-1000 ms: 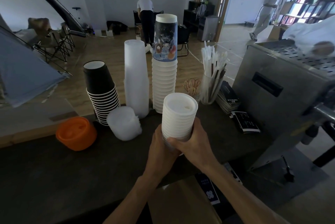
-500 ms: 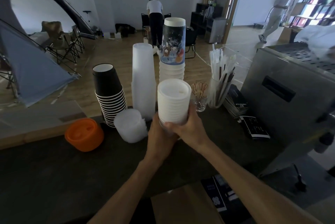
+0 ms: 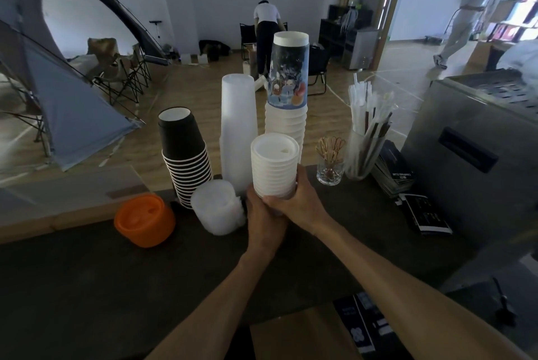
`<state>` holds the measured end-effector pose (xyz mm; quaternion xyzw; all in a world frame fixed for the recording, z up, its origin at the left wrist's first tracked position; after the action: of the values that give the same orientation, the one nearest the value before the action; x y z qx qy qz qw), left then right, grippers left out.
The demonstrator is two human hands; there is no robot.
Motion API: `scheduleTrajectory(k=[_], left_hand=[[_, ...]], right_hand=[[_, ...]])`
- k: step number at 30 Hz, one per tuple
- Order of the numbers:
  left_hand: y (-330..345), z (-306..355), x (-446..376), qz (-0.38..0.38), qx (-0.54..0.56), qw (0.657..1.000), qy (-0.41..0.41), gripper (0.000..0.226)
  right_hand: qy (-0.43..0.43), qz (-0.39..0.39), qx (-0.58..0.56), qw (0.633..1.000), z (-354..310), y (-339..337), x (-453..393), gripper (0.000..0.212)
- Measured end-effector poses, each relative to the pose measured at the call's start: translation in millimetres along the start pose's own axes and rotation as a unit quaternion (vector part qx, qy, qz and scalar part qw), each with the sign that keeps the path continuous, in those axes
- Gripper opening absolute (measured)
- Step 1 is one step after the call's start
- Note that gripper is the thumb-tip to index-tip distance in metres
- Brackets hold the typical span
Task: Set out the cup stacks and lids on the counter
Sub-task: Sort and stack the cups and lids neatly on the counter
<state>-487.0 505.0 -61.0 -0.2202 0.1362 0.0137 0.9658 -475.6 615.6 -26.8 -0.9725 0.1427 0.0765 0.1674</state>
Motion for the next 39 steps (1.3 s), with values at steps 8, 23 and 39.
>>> scheduleTrajectory(k=[8, 23, 39], left_hand=[[2, 2, -1, -0.001, -0.020, 1.000, 0.012, 0.090], [-25, 22, 24, -0.018, -0.021, 0.999, -0.025, 0.083], [-180, -8, 116, -0.060, -0.258, 0.963, 0.051, 0.044]], right_hand=[[-0.004, -0.014, 0.004, 1.000, 2, -1, -1, 0.098], [0.010, -0.027, 0.037, 0.999, -4, -20, 21, 0.100], [-0.126, 0.027, 0.236, 0.963, -49, 57, 155, 0.039]])
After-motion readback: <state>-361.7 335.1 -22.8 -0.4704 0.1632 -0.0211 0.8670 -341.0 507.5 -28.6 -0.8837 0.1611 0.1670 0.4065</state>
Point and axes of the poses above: each hand's wrist, its own x-axis away from the middle knuckle, its own y-axis out of the palm, z = x × y, the point moved 3 cm from there along -x, towards the middle knuckle, and after that the axes turned 4 degrees about z, right-handed, at the moved point
